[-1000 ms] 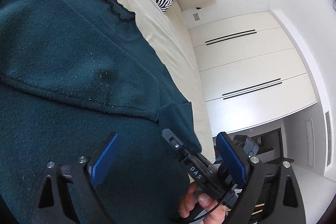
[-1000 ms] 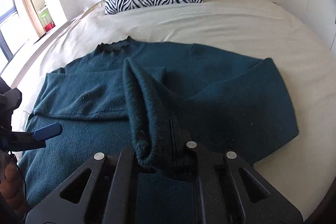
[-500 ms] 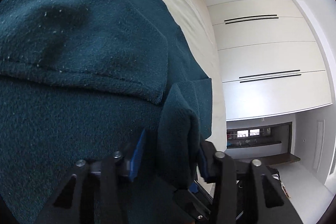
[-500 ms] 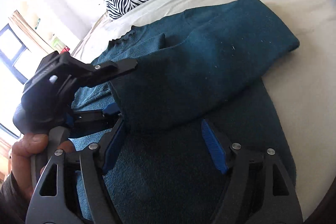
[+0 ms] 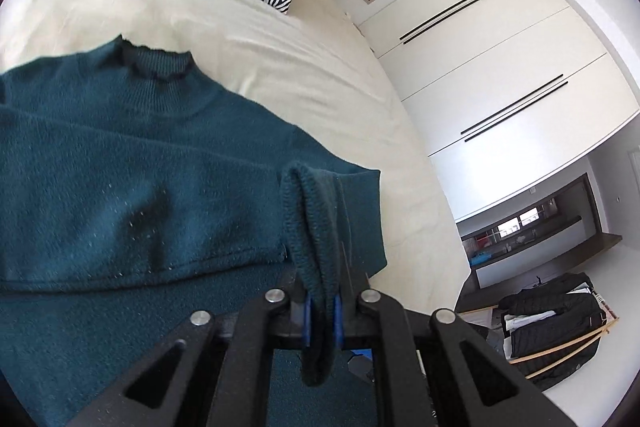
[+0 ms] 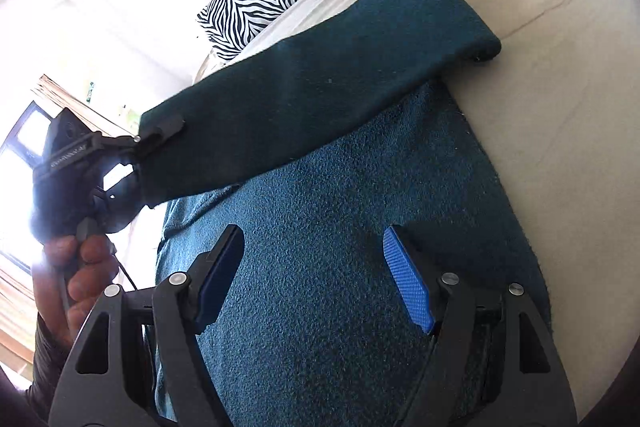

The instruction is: Fold small clothes

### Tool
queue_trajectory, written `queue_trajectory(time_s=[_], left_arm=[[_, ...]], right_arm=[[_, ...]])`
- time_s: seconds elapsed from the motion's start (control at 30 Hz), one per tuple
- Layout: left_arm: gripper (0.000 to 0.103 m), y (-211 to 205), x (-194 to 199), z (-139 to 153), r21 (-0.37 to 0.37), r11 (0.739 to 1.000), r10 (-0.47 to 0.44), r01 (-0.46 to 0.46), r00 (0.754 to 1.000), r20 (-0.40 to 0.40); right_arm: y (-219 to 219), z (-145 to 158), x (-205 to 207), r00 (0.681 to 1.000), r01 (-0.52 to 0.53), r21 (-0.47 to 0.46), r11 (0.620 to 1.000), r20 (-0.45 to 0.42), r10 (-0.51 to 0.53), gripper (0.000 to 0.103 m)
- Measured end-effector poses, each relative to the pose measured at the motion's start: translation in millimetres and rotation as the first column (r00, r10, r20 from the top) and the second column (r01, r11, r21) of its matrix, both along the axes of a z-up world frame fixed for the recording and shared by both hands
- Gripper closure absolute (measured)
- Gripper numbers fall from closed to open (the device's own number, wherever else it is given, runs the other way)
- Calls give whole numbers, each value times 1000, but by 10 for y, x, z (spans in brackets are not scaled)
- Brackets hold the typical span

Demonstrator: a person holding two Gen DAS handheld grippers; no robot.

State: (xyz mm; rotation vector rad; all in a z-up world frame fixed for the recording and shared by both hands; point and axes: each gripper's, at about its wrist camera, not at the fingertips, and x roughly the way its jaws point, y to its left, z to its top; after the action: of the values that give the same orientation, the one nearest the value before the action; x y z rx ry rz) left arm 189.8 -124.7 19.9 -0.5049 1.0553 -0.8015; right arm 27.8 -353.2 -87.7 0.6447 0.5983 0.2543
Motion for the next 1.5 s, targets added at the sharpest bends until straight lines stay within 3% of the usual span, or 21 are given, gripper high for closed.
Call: queue_trajectory(time_s=[0.1,0.23,0.37,0.57,0.63,0.77,0.9,0.97,1.1,1.2,1.27,1.37,1.5], left_arm=[[94,302,175,74,17,999,32,-32,999,15],[94,685,486,-94,43,994,104,-102,994,-34],[95,966,661,-384,93,981,177,-171,982,-59],[94,1183,761,-677,95,970,232,-225,971,-65],[94,1207,758,-718,93,968,239,-234,969,-54],[94,1286,766,-746,60,965,259,-257,965,-42],[94,1344,794,-828,64,963,264,-260,963,-60],[94,1352,802,-891,68,963,264,-259,962,-75],[94,1373,825,-984,41,963,269,-266,959,-93],[93,1381,821,-987,38,965,260,-258,961,-93],[93,1394,819,-987,34,966,257,-255,962,-93],[92,1421,811,-1012,24,967,255,-254,962,-94],[92,1414,806,-1048,19,968,252,-251,965,-78]], right_arm=[[-7,-7,20,1000,0,-6,1000,-6,0,32],[-27,29,51,1000,-1,19,1000,-13,1,31],[-125,170,148,1000,6,95,995,4,-6,32],[-361,354,534,999,18,272,962,21,-24,31],[-459,345,731,999,26,350,936,9,-32,31],[-660,120,1156,997,78,526,847,-62,-53,31],[-946,21,1213,984,145,655,741,-16,-178,32],[-1018,-30,1178,978,152,688,709,1,-210,32],[-1010,-46,1105,969,172,634,754,29,-245,39],[-1034,-146,1064,967,169,652,739,35,-252,48],[-1006,-162,1023,971,167,639,751,25,-238,49],[-996,-65,823,976,190,543,818,-13,-219,46],[-1123,192,527,978,177,474,863,15,-209,42]])
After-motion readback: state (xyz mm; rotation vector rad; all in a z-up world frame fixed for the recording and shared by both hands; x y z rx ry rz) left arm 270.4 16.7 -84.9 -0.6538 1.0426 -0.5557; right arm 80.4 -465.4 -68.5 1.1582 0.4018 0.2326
